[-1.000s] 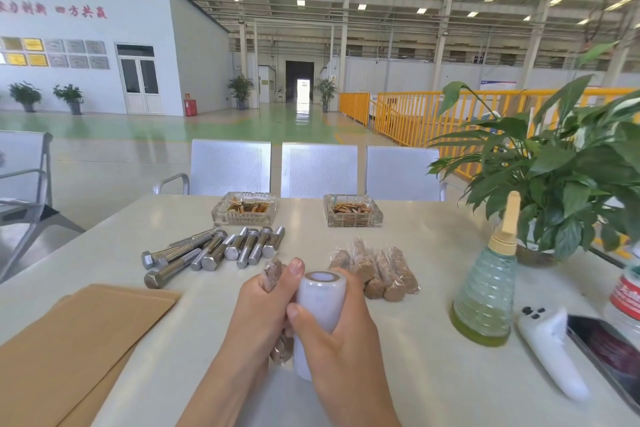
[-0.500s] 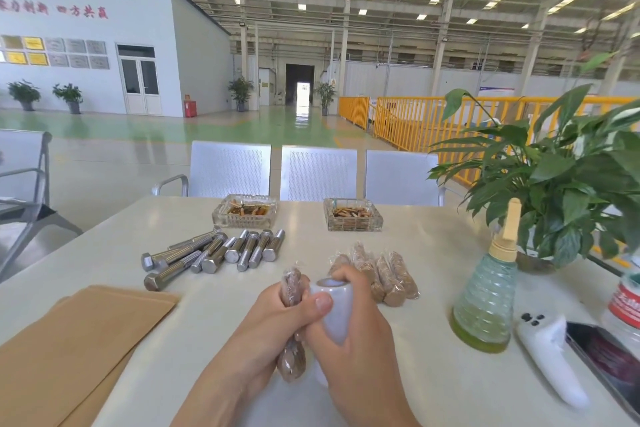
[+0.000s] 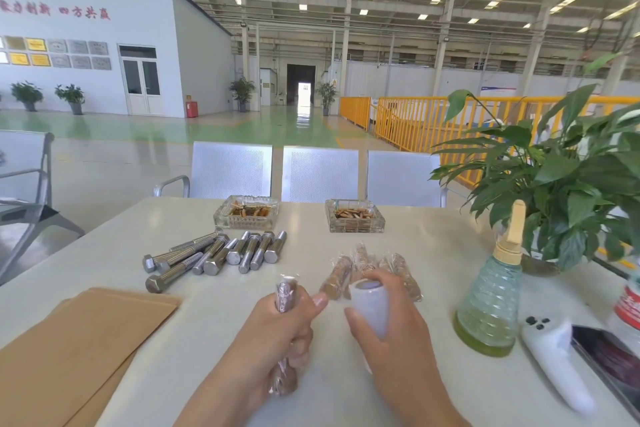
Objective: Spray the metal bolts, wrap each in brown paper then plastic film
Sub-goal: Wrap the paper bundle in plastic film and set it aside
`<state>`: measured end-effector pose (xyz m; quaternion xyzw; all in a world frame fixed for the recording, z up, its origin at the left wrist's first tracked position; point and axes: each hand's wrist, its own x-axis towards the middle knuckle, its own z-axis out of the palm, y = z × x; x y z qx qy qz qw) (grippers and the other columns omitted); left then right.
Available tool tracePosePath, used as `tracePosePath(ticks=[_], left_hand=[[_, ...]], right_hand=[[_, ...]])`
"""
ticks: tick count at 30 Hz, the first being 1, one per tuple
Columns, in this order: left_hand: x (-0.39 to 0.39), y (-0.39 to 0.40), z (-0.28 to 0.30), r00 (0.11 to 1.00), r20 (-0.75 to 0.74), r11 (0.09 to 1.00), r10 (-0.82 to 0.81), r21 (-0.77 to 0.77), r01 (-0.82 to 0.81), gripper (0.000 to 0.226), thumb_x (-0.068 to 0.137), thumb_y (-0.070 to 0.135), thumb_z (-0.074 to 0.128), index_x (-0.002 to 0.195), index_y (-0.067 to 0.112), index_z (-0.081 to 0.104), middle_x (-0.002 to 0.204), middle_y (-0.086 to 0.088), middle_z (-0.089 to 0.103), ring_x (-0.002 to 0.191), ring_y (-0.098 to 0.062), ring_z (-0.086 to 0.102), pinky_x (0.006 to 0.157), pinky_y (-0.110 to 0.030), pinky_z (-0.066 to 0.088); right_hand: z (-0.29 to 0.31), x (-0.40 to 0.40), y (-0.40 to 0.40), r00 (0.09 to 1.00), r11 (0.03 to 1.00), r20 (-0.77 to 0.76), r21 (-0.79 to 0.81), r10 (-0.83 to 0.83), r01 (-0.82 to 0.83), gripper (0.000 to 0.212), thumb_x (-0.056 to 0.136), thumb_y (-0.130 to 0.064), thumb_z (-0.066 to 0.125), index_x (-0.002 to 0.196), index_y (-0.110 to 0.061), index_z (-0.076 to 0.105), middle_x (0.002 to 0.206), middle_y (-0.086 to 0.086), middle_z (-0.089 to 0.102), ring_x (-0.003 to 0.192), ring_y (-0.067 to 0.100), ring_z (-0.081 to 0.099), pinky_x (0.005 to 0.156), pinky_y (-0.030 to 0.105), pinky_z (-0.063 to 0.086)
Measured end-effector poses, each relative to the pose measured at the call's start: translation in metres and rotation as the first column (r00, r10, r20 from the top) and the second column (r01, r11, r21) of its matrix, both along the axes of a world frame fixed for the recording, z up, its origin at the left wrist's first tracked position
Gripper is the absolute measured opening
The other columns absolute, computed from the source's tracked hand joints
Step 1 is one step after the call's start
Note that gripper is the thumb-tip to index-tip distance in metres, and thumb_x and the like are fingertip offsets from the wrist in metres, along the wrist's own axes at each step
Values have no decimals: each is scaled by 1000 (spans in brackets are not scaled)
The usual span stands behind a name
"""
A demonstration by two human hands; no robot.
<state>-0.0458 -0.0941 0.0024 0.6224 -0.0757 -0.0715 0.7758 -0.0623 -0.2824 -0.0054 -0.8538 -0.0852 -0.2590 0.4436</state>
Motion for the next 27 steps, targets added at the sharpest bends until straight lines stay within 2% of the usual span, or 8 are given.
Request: tracePosePath(ticks=[3, 7, 12, 15, 16, 20, 24, 27], left_hand=[[3, -6, 5, 993, -106, 983, 43, -175, -61, 46, 88, 33, 75, 59, 24, 40, 57, 0, 24, 43, -13, 19, 40, -20, 24], [3, -6, 2, 975, -183, 980, 123, -134, -149, 54, 93, 36, 69, 51, 25, 36, 55, 1, 17, 39, -12, 15, 41, -15, 17], [9, 2, 5, 966, -256, 980, 37, -179, -85, 52, 81, 41, 75, 62, 25, 30, 58, 2, 17, 41, -14, 25, 40, -22, 30], [11, 0, 6, 966, -260, 963, 7, -257, -77, 44, 87, 36, 72, 55, 18, 48, 58, -6, 46, 51, -21, 54, 53, -36, 55], [10, -1, 6, 965, -261, 968, 14, -238, -78, 43, 87, 38, 72, 56, 19, 48, 59, -5, 48, 48, -19, 52, 51, -33, 55], [8, 0, 8, 950, -313, 959, -9, -273, -81, 43, 85, 43, 69, 64, 23, 37, 51, 7, 18, 34, -5, 16, 33, -14, 19], [3, -2, 9, 927, -375, 969, -3, -228, -89, 45, 85, 47, 67, 60, 23, 40, 50, 7, 16, 32, -5, 13, 33, -10, 16], [8, 1, 7, 898, -440, 968, 2, -224, -112, 37, 89, 47, 67, 72, 20, 48, 57, 6, 20, 36, -7, 18, 35, -14, 19]], right_hand=[[0, 6, -7, 1000, 933, -24, 359, 7, 2, 47, 86, -44, 73, 120, -61, 46, 113, -43, 56, 99, -13, 59, 79, 22, 45], [-10, 12, -9, 978, 826, -138, 562, 156, -53, 49, 74, -46, 71, 119, -56, 56, 107, -28, 67, 95, 7, 70, 88, 41, 58], [-20, 16, -6, 958, 776, -175, 627, 225, -67, 49, 74, -43, 74, 120, -54, 59, 111, -3, 72, 94, 27, 74, 89, 52, 60], [-20, 17, -6, 958, 775, -171, 628, 232, -75, 51, 75, -45, 74, 123, -51, 57, 116, -6, 70, 99, 29, 72, 94, 55, 57], [-20, 17, -5, 957, 776, -172, 626, 234, -77, 52, 75, -46, 74, 124, -51, 57, 116, -7, 70, 99, 29, 72, 94, 55, 57], [-20, 17, -3, 948, 763, -189, 642, 256, -78, 54, 74, -48, 74, 125, -52, 56, 111, -10, 70, 96, 29, 73, 91, 56, 59], [-20, 17, -2, 941, 757, -200, 648, 272, -81, 54, 75, -47, 75, 125, -52, 56, 109, -10, 70, 94, 26, 74, 88, 52, 61], [-20, 17, -2, 938, 753, -211, 654, 275, -74, 54, 75, -48, 74, 125, -54, 55, 107, -12, 71, 94, 25, 74, 88, 50, 61]])
